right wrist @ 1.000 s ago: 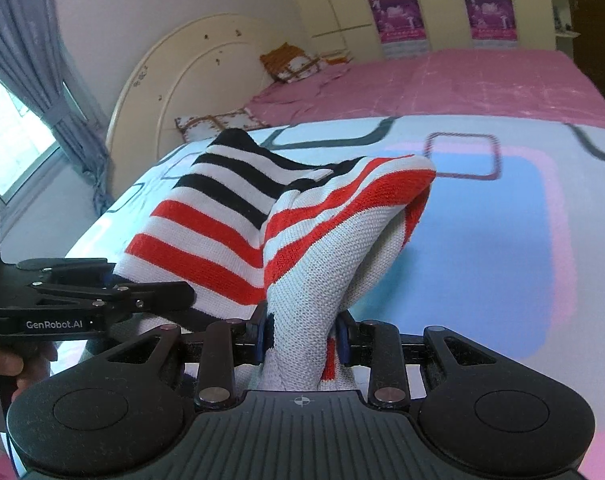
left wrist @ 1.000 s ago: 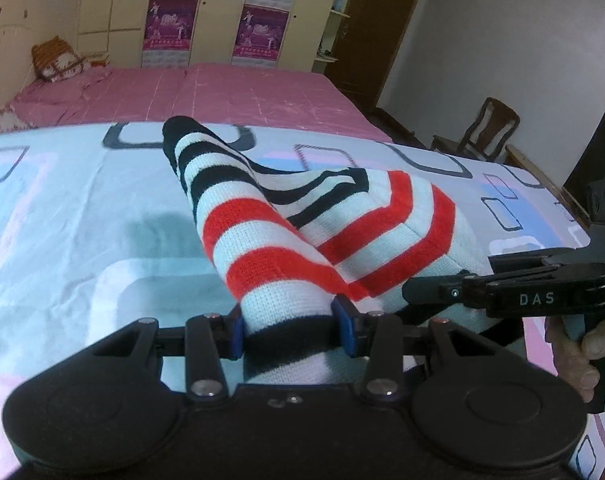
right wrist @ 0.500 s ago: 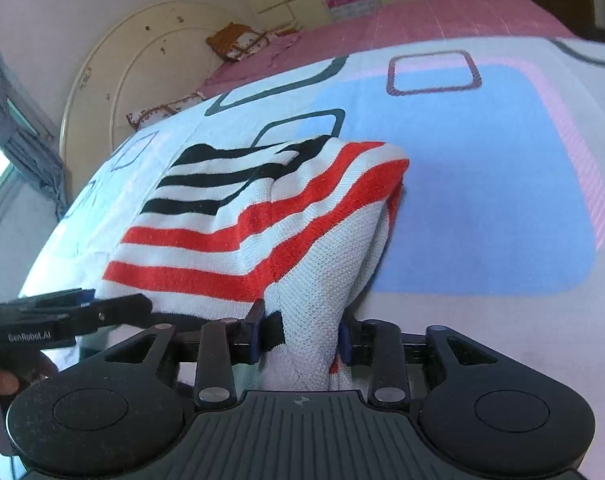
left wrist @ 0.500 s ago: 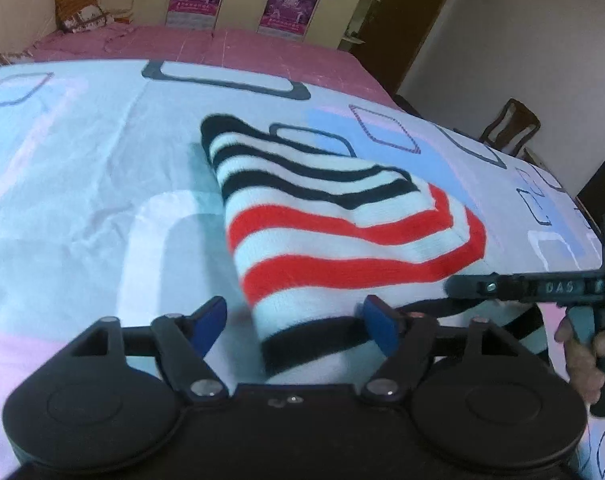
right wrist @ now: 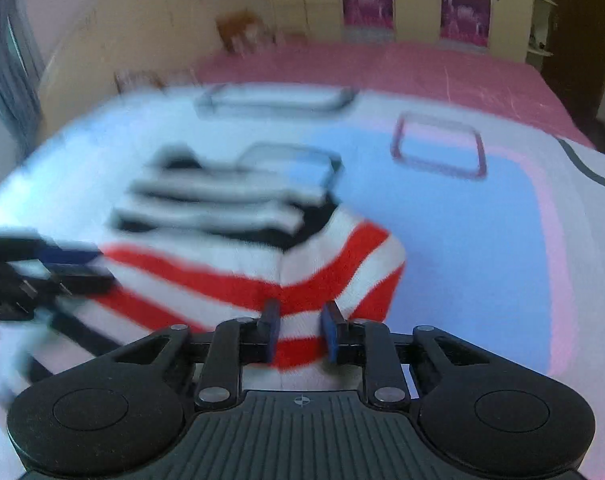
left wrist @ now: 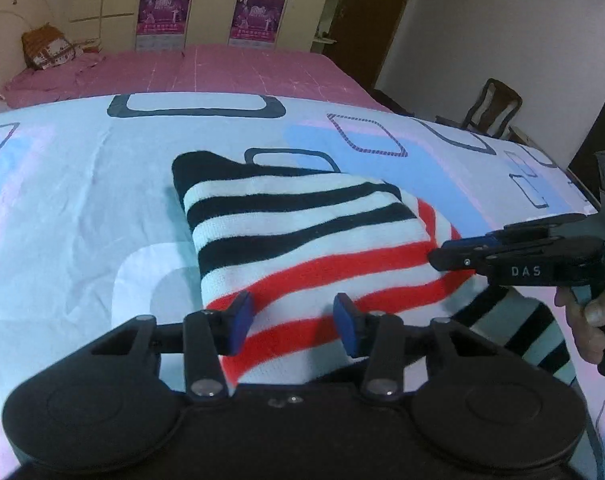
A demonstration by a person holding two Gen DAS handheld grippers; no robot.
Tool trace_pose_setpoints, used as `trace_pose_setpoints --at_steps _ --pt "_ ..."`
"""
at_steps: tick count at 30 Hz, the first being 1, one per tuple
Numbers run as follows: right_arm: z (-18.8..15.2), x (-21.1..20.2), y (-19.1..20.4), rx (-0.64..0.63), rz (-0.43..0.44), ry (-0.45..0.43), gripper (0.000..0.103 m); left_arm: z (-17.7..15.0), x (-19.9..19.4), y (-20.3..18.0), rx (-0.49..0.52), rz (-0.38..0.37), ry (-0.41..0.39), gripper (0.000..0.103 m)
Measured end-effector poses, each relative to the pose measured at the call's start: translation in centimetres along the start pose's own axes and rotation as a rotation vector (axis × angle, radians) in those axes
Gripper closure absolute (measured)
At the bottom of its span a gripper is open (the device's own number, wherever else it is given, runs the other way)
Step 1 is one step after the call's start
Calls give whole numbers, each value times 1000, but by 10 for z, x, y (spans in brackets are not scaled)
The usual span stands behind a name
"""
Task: Fold small clothes
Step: 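Lay the folded hem onto the sweater body with both tools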
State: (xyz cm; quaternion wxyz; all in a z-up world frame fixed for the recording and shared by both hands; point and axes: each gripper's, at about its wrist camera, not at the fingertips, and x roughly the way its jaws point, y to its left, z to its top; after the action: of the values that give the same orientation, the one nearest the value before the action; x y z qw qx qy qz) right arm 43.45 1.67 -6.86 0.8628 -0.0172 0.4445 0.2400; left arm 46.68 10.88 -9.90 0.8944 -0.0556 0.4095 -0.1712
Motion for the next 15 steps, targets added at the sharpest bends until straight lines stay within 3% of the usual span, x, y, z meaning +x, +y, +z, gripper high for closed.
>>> trace_pose_setpoints --at_steps 2,5,9,10,12,15 --pt "3 -1 5 -27 -14 7 81 0 -2 0 8 1 0 62" --pt "1 -17 7 -11 -24 -27 81 -1 -23 -4 13 -4 -42 76" --pt "-17 -66 24 -104 4 -98 81 -21 -62 -24 66 -6 -89 76" --pt "-23 -74 28 -120 14 -97 81 -25 -66 -30 68 -13 -84 76" --pt "-36 -82 33 -151 19 -80 81 -39 -73 -41 79 -51 -53 66" --pt "-56 -73 35 -194 -6 -24 83 -59 -65 -54 122 -7 -15 73"
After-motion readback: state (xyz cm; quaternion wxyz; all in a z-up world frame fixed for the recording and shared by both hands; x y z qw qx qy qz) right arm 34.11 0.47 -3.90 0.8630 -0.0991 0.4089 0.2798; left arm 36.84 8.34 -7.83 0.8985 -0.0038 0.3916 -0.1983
